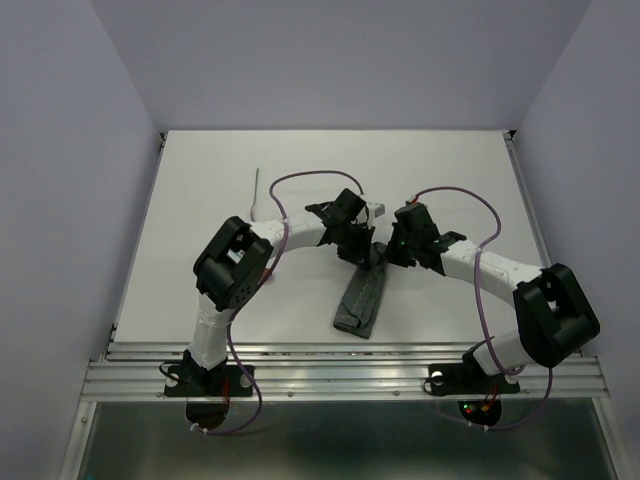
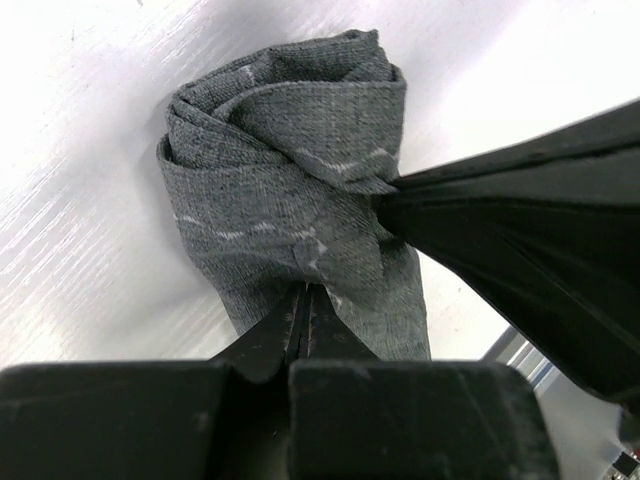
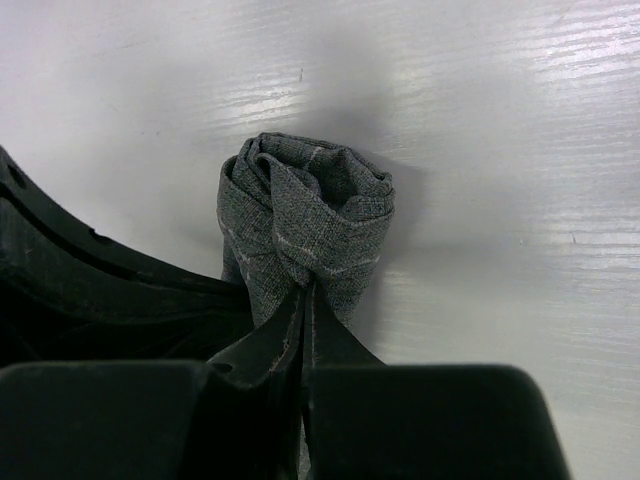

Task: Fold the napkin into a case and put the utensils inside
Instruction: Stuff the top corner of the smaller-rectangle-folded napkin into the folded napkin.

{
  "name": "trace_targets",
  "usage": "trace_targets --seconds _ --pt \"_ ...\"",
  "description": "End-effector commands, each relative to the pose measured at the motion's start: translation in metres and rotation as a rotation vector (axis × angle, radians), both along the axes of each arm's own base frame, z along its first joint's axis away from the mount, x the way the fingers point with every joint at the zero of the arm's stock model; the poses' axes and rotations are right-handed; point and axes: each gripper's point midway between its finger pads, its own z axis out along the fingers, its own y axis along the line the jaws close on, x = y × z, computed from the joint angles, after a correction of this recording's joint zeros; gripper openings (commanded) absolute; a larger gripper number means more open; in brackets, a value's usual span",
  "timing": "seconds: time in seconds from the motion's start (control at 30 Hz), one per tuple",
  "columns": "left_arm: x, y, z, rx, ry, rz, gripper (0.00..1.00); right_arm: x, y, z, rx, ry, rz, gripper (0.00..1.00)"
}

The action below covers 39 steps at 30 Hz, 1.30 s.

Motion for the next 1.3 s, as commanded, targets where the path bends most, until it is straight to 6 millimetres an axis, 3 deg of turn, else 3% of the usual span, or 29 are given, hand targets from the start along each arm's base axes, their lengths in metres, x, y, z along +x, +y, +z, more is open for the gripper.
trace_targets --seconds 0.0,0.4,0.63,0.8,1.27 --pt "0.010 -0.004 0.057 -0.068 -0.118 -0.036 0.00 0.018 0.007 0.026 0.044 -0.087 0.000 0.01" --pt "0.023 -0.008 0.060 -0.108 -0.116 -0.006 0.00 0.019 0.008 0.028 0.045 -0.091 0.001 0.01" --pt "0.026 -0.016 0.045 -0.108 -0.082 -0.009 0.00 0.019 0.008 0.029 0.046 -0.091 0.000 0.01" --pt "0.028 -0.021 0.045 -0.130 -0.083 -0.007 0.00 0.019 0.009 0.028 0.046 -0.087 0.006 0.01" --pt "0.022 -0.034 0.014 -0.152 0.014 -0.010 0.00 0.020 0.011 0.025 0.046 -0.080 0.013 0.01"
